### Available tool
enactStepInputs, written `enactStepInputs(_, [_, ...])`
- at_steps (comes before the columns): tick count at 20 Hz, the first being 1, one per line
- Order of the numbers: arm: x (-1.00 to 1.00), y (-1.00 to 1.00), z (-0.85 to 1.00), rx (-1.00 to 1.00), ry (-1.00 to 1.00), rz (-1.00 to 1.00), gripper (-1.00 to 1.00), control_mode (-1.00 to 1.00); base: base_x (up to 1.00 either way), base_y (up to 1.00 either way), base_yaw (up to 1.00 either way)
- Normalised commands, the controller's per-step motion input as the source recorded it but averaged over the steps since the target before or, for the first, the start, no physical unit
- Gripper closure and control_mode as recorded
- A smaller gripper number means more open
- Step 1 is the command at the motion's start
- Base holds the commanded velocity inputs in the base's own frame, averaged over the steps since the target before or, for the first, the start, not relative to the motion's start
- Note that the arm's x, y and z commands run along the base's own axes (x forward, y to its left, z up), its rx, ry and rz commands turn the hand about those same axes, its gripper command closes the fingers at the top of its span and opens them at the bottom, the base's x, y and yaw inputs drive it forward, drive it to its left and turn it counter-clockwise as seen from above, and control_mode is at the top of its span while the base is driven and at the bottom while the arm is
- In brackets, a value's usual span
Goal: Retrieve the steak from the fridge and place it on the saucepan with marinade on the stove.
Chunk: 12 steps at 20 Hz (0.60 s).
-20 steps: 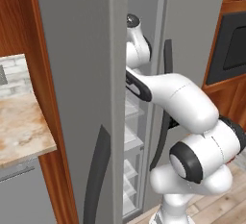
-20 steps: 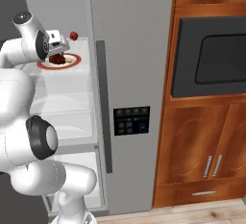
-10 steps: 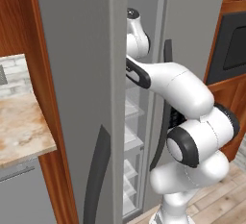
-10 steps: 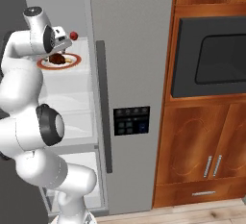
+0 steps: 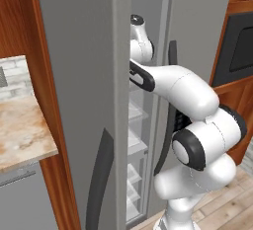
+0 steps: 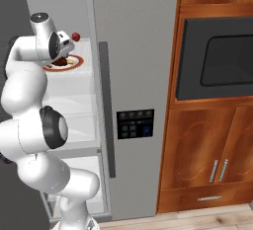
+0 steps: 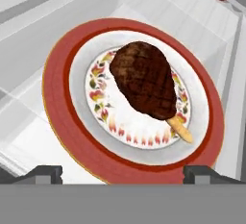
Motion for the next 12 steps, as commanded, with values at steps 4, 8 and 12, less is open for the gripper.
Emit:
enactStepInputs(4, [0.36,0.17,0.0,-0.02,-0.01,0.04,-1.0,-1.0,0.0,0.0,0.0])
enactStepInputs(8, [0.47,0.27,0.0,-0.03,0.0,0.01,-1.0,-1.0,0.0,0.0,0.0])
enactStepInputs(12, [0.51,0.24,-0.01,-0.04,0.0,0.02,-1.0,-1.0,0.0,0.0,0.0])
